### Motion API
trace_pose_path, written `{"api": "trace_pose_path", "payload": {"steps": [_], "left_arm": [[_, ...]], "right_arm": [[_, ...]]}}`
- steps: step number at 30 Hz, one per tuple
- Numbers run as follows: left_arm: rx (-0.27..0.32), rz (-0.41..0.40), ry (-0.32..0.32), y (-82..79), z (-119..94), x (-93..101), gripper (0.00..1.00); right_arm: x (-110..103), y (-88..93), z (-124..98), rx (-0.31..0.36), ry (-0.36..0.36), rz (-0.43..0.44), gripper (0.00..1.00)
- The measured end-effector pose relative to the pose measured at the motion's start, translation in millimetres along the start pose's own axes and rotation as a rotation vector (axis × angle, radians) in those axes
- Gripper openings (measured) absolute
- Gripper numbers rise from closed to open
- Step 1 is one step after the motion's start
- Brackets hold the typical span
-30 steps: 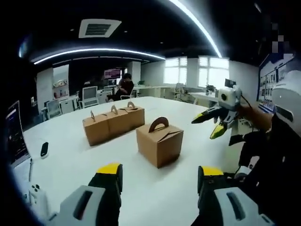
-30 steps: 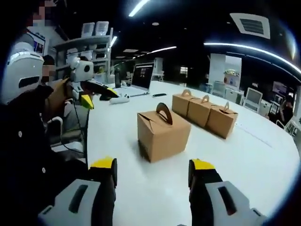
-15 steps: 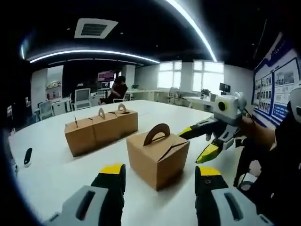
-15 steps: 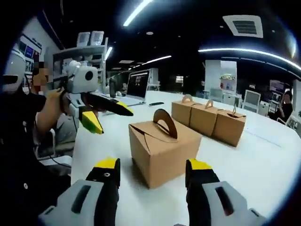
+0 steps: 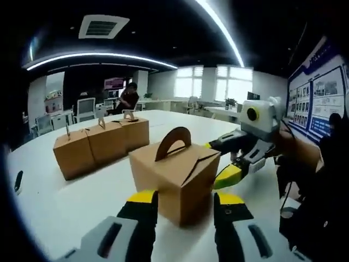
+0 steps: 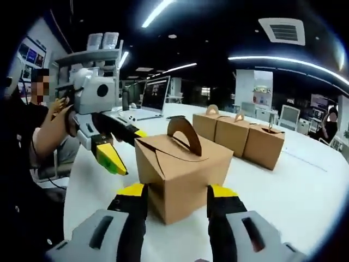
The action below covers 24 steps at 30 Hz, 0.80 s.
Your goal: Pick up one paper box from the group, open the paper box, and remove the item inside
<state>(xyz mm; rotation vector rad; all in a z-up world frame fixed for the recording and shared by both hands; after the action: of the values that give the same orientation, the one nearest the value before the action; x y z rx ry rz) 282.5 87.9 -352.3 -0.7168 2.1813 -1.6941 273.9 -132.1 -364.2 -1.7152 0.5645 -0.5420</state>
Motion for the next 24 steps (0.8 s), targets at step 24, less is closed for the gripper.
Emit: {"api": "trace_pose_path", "payload": {"steps": [24], "left_arm": [[0.02,-0.023,0.019,0.4,-2.6,15.7,0.53]], "right_arm": [[7.2,-2.3,-5.3,-0.016,-0.017,0.024,0.51]]}}
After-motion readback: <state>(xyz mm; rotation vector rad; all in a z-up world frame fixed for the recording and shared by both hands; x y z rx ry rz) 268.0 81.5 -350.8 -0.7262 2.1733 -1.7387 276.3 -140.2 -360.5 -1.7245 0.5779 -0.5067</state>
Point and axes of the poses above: the point that each gripper's makers call its tool centre point, and the gripper's own axes: z roughly forward along the fingers, x roughly to its right, y roughly out of its underside, the point moved 10 cm from there along -z, roughly backward along the fingers, and after that the axes turned 7 degrees about x, right-handed, at the moved point
